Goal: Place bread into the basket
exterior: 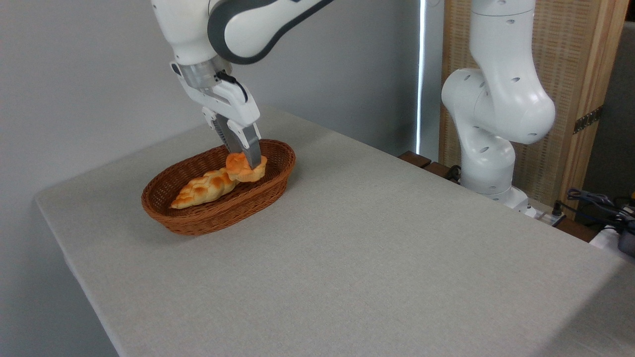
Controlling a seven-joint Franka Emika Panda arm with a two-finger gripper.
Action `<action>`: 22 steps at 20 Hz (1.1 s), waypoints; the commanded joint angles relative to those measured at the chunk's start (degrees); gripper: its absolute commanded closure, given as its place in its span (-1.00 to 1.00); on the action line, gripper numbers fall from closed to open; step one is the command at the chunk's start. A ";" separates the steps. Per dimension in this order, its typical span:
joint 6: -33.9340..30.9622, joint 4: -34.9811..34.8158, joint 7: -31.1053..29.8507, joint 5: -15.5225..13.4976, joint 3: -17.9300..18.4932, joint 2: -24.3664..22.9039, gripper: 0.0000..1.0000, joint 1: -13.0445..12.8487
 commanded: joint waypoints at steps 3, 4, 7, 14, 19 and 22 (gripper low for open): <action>2.68 -1.46 -0.83 -0.83 0.33 -0.88 -1.00 -0.42; 2.68 -1.55 -0.83 -0.83 0.33 -0.88 -1.00 -0.42; 4.34 -1.55 -0.83 -1.09 0.33 -0.70 -1.00 -0.42; 7.68 2.47 -3.02 -2.49 1.30 -1.32 -1.00 -0.24; 7.60 5.57 1.25 -1.46 6.82 -2.45 -1.00 0.20; 5.59 5.57 13.11 2.32 10.69 -2.46 -1.00 0.11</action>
